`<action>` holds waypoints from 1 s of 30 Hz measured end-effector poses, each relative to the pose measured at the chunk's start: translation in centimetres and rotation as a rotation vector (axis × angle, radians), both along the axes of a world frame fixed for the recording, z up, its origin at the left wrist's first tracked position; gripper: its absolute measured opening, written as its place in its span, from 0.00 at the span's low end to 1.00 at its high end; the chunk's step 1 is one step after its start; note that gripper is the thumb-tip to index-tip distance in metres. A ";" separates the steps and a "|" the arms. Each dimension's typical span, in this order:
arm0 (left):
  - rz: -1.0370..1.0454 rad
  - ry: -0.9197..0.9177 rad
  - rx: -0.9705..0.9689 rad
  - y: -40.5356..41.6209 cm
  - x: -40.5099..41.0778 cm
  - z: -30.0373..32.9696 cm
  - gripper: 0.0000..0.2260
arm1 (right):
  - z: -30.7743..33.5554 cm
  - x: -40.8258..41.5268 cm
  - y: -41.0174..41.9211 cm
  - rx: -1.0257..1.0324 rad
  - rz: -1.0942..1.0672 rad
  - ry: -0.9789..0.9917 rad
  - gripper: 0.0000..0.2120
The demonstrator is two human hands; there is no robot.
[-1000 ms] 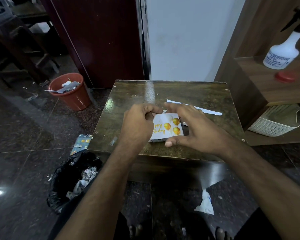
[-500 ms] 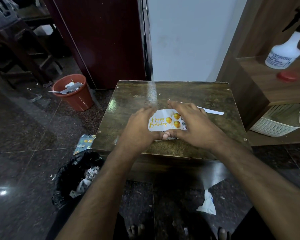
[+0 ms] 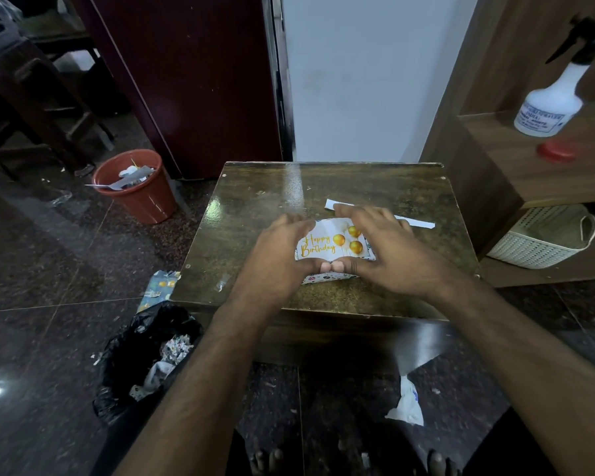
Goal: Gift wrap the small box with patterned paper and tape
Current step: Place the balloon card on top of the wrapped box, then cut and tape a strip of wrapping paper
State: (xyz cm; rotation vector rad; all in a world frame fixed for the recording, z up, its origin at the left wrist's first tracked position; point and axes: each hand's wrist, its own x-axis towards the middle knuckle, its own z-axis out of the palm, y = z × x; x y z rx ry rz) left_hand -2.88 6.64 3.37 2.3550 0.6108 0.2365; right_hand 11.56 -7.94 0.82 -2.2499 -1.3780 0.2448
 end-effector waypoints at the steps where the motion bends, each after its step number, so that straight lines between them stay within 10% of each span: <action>1: 0.005 -0.003 0.002 0.0 0.0 0.0 0.29 | 0.1 -0.1 0.0 -0.011 0.010 0.002 0.41; 6: 0.032 -0.022 0.101 -0.3 0.0 -0.2 0.33 | 0.7 0.6 -0.7 0.015 0.046 0.118 0.48; 17: 0.016 -0.144 0.068 -3.8 3.6 -0.2 0.30 | -0.3 4.4 -5.4 0.093 -0.195 0.032 0.17; 24: -0.070 -0.180 0.171 -5.8 5.6 -0.2 0.30 | -0.4 4.4 -6.6 -0.240 -0.065 0.067 0.45; 30: -0.087 -0.298 0.124 -5.9 6.0 -0.8 0.28 | -0.9 4.4 -6.1 -0.315 -0.030 -0.019 0.43</action>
